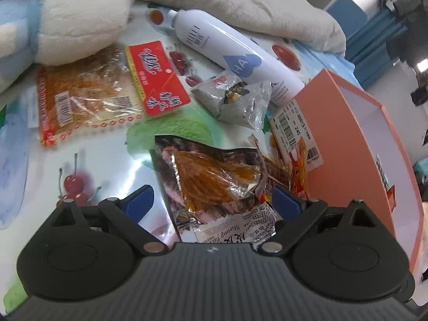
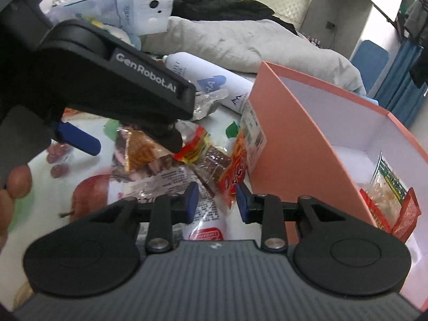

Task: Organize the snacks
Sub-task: 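Grasp dried-meat pack with left tool while right tool grasps clear wrapper, then lift dried-meat pack with left tool while right tool lifts red spicy-strip bag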

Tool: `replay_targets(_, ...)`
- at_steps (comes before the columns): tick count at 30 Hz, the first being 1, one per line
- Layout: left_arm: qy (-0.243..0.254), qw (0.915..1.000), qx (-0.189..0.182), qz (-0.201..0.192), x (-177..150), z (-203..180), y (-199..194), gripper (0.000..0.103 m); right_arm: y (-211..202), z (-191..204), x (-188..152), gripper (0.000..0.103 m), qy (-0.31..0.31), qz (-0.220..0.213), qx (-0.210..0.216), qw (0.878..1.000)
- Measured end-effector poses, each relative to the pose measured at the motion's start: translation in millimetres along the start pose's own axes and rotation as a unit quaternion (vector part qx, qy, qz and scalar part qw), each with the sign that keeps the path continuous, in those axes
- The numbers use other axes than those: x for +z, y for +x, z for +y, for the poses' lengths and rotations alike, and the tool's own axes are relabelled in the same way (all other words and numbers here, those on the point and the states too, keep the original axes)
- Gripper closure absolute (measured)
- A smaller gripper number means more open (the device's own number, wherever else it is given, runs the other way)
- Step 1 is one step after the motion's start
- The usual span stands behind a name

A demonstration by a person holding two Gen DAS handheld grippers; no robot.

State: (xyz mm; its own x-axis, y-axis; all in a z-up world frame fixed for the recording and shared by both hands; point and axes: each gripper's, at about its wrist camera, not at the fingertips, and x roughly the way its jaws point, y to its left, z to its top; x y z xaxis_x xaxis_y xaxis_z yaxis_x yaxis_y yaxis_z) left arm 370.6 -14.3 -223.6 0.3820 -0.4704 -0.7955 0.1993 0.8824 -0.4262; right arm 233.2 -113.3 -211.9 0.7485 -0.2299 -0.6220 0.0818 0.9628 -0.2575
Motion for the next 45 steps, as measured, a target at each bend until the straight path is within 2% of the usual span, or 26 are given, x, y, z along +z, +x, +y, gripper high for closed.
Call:
replay_targets(2,0.011,0.9999,-0.002,0.008,0.7,-3.5,4.2,0.006,3.0,0.9,-0.4,0.070,-0.009,-0.008,-0.011,1.000)
replay_targets(4,0.026,0.9994,0.015,0.016,0.9,-7.9,8.8,0.006,9.4,-0.3,0.3,0.070,-0.008,-0.005,-0.015,1.000)
replay_targets(8,0.032,0.9988,0.024,0.028,1.2,-11.1,15.4,0.006,19.2,-0.6,-1.9,0.076,-0.010,-0.006,-0.019,1.000)
replay_targets(9,0.035,0.9986,0.025,0.029,1.2,-12.7,16.7,0.006,20.7,-1.2,-1.8,0.080,-0.009,-0.002,-0.014,1.000)
replay_targets(10,0.038,0.9984,0.026,0.032,2.0,-14.0,17.9,0.006,22.1,-1.8,-1.9,0.092,-0.009,0.003,-0.008,1.000)
replay_targets(13,0.044,0.9980,0.030,0.035,2.3,-16.2,18.5,0.006,20.3,-4.3,-1.3,0.097,-0.003,0.007,0.001,1.000)
replay_targets(20,0.051,0.9972,0.045,0.032,-2.9,-18.4,17.5,0.007,15.4,-14.1,-1.7,0.100,0.008,0.009,0.018,1.000)
replay_targets(23,0.066,0.9955,0.063,0.027,-6.7,-22.5,17.4,0.013,15.2,-19.1,-2.2,0.100,0.008,0.009,0.021,1.000)
replay_targets(27,0.064,0.9955,0.067,0.024,-10.6,-25.2,9.3,0.023,13.4,-22.2,-0.2,0.100,0.009,0.010,0.030,0.999)
replay_targets(29,0.060,0.9959,0.062,0.027,-13.5,-24.9,5.8,0.031,11.1,-24.4,-1.0,0.100,0.008,0.011,0.038,0.999)
replay_targets(32,0.059,0.9957,0.066,0.027,-20.2,-25.2,-1.1,0.034,2.2,-19.6,-5.2,0.100,0.002,0.014,0.049,0.999)
replay_targets(45,0.022,0.9966,0.076,0.023,-85.3,-13.0,-52.0,0.040,-56.8,-9.4,-34.2,0.100,-0.051,0.022,0.118,0.991)
